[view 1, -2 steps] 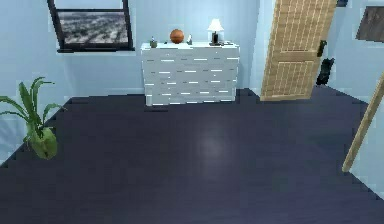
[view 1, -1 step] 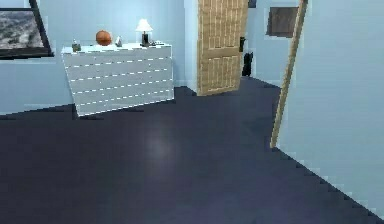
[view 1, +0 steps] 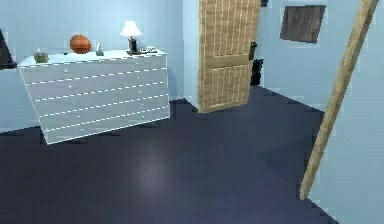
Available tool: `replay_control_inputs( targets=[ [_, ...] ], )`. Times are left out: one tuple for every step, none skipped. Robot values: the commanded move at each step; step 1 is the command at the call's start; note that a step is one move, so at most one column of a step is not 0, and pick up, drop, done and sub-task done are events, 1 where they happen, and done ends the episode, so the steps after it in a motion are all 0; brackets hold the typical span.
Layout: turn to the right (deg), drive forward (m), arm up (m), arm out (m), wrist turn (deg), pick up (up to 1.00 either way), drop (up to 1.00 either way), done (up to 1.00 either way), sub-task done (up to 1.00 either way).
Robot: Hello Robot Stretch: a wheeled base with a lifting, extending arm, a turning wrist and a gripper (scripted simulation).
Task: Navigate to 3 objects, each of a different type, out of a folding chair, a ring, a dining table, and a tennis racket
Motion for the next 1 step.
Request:
replay_control_inputs(
  targets=[
    [18.0, 0.0, 0.0, 0.0, 0.0, 0.0, 0.0, 0.0, 0.0]
  ],
)
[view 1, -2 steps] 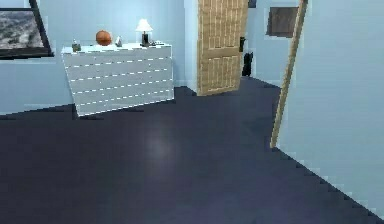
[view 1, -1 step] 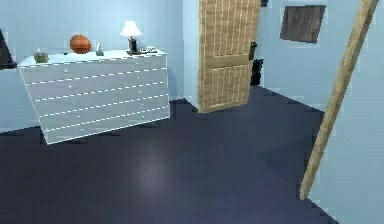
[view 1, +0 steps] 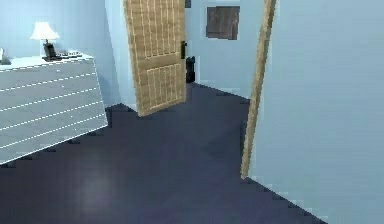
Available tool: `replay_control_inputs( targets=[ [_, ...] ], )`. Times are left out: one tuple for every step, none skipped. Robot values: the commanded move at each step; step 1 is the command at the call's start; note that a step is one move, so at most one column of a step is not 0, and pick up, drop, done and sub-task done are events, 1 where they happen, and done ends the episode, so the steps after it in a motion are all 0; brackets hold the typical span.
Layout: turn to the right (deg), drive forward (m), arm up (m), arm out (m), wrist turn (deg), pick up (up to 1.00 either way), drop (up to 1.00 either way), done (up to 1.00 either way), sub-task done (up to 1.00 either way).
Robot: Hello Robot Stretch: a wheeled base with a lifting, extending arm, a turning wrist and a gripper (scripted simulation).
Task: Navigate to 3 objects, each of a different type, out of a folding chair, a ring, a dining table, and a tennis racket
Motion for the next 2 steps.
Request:
replay_control_inputs(
  targets=[
    [0.0, 1.0, 0.0, 0.0, 0.0, 0.0, 0.0, 0.0, 0.0],
    [0.0, 0.35, 0.0, 0.0, 0.0, 0.0, 0.0, 0.0, 0.0]
  ],
)
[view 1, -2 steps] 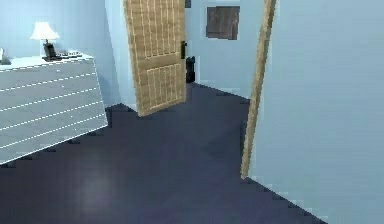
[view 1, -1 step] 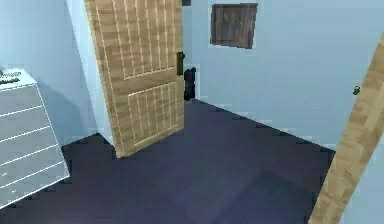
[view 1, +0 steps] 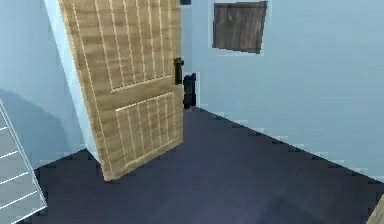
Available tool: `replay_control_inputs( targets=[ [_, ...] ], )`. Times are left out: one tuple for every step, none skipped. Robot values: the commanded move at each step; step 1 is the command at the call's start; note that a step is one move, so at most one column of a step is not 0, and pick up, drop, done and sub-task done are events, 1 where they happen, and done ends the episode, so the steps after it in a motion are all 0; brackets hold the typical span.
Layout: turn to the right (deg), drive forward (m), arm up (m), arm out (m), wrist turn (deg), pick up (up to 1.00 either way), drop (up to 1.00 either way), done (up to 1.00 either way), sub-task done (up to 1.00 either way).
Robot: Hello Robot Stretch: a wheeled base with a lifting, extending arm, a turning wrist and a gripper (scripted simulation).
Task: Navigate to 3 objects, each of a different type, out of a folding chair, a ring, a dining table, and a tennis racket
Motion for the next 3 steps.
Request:
replay_control_inputs(
  targets=[
    [27.0, 0.0, 0.0, 0.0, 0.0, 0.0, 0.0, 0.0, 0.0],
    [0.0, 0.1, 0.0, 0.0, 0.0, 0.0, 0.0, 0.0, 0.0],
    [-21.0, 0.0, 0.0, 0.0, 0.0, 0.0, 0.0, 0.0, 0.0]
  ],
)
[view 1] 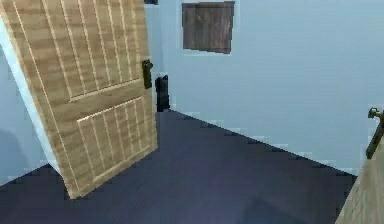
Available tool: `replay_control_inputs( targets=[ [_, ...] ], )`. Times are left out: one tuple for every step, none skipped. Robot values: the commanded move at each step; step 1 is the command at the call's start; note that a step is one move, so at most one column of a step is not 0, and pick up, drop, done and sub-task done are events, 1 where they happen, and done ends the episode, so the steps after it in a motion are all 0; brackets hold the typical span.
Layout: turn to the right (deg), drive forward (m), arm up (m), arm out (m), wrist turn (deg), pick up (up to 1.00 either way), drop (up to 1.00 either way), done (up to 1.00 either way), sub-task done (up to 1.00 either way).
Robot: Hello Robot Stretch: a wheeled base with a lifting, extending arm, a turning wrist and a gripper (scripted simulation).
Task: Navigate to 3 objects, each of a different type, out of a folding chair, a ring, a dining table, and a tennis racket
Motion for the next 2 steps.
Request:
replay_control_inputs(
  targets=[
    [0.0, 0.3, 0.0, 0.0, 0.0, 0.0, 0.0, 0.0, 0.0],
    [39.0, 0.0, 0.0, 0.0, 0.0, 0.0, 0.0, 0.0, 0.0]
  ],
)
